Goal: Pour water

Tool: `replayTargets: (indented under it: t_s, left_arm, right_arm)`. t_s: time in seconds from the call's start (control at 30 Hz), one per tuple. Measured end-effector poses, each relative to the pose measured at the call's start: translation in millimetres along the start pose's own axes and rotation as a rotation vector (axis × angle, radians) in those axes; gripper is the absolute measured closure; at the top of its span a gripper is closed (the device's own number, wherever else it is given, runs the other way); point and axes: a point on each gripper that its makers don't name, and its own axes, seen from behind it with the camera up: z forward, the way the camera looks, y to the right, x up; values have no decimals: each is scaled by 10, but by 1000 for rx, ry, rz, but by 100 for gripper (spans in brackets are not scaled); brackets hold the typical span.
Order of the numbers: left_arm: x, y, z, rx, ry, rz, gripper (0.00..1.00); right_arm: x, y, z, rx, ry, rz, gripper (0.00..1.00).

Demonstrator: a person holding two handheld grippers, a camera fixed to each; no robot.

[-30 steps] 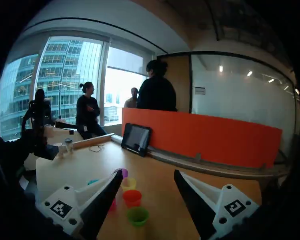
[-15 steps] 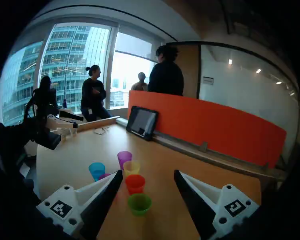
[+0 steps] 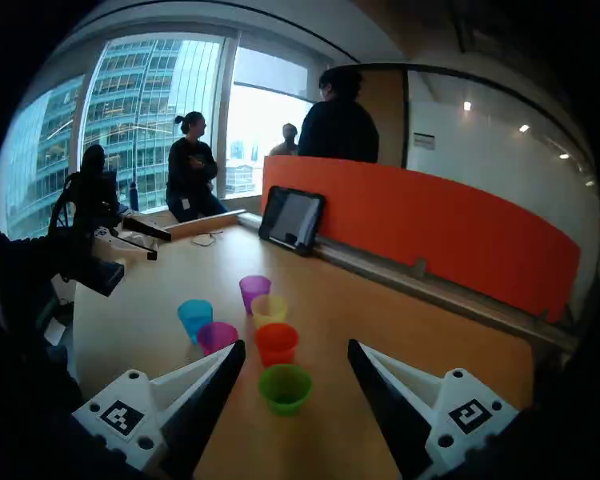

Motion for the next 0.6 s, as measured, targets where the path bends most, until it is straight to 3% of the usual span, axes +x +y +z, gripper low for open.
replayTargets:
  t_s: [0.6]
  left_arm:
    - [-698, 177, 179, -42, -119, -10, 3]
  right_arm:
    - [-644, -60, 260, 26, -94, 2, 1]
